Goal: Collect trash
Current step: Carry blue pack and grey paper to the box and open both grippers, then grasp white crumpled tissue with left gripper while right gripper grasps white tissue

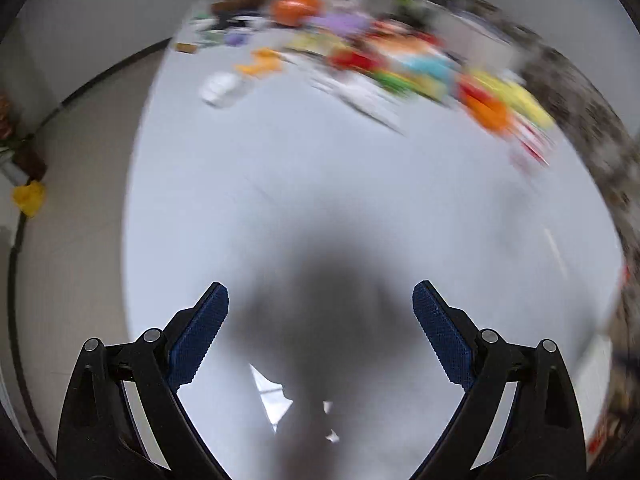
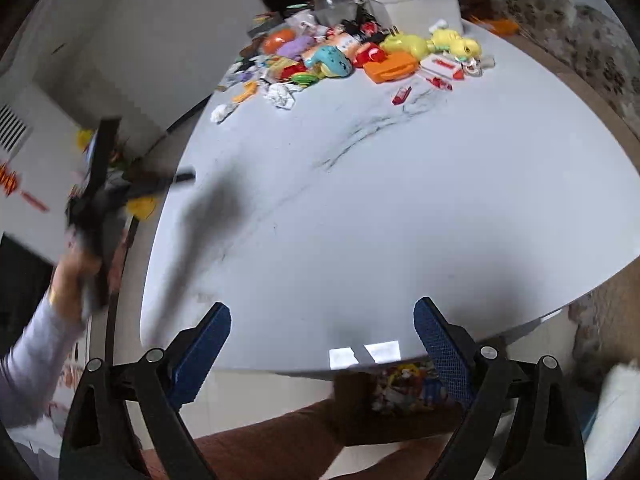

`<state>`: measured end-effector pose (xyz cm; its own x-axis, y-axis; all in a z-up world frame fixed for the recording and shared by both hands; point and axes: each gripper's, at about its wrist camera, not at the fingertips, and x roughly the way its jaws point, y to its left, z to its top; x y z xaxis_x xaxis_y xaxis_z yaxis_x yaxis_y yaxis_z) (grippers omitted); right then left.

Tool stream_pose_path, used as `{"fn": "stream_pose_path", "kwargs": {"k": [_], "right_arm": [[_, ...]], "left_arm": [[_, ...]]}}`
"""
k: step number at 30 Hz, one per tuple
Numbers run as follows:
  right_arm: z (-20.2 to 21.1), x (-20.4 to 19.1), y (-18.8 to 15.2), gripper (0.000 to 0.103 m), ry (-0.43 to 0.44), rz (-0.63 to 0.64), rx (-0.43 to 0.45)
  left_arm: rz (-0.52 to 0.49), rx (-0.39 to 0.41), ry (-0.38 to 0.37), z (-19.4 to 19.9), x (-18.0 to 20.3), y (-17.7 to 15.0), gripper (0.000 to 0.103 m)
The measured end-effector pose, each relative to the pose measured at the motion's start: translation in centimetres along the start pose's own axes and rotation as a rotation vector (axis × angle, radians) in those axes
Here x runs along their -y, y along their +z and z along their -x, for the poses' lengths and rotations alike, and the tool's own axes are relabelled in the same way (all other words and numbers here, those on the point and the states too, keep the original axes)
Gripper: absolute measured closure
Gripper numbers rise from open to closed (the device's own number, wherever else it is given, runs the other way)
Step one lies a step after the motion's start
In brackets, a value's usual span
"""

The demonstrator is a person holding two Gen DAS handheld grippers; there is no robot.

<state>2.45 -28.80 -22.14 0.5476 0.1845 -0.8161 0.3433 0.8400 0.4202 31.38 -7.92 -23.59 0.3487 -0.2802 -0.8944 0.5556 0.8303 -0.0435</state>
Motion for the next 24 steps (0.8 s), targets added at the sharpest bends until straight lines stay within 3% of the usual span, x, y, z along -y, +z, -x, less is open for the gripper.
{"fn": "stream_pose_path", "kwargs": {"k": [4, 7, 11, 12, 13, 14, 15, 20, 24], "right_arm": [[-2.5, -1.2, -0.7, 0.012, -0.038, -0.117, -0.014], [-3.3, -2.2, -0.9, 0.012, -0.070, -0.166, -0.026], [-3.6, -3.2, -0.9, 0.012, -0.107, -0.201, -0.030], [-3.7, -3.5, -0.8, 0.012, -0.119, -0.202, -0.032], [-3.8, -3.7, -0.7, 0.012, -0.131, -0.203, -0.032], [-3.9, -3.8, -0.5, 0.012, -0.142, -0.208, -0.032], [-4.0, -3.8, -0.3, 0.012, -0.143, -0.211, -0.031], [-5.0, -5.2, 3.0, 0.012, -0.153, -0.141, 0.002], [-8.6, -6.7, 8.4, 0.012, -0.144, -0.014, 0.010]], "left_arm": [[0.080, 0.050, 0.028, -4.9, -6.3, 9.1, 0.012], [0.084, 0.066, 0.074, -7.7, -8.0, 13.9, 0.012], [0.070, 0.015, 0.129, -12.3, -9.0, 18.4, 0.013], [0.074, 0.011, 0.118, -12.6, -9.5, 18.7, 0.015], [0.073, 0.006, 0.104, -13.1, -9.6, 19.0, 0.027], [0.067, -0.010, 0.100, -13.8, -9.6, 19.3, 0.051], [0.065, -0.023, 0.096, -14.2, -9.5, 19.4, 0.062], [0.046, 0.015, 0.035, -12.2, -8.9, 17.2, 0.062], [-0.023, 0.043, -0.051, -7.9, -7.7, 11.5, 0.062]]}}
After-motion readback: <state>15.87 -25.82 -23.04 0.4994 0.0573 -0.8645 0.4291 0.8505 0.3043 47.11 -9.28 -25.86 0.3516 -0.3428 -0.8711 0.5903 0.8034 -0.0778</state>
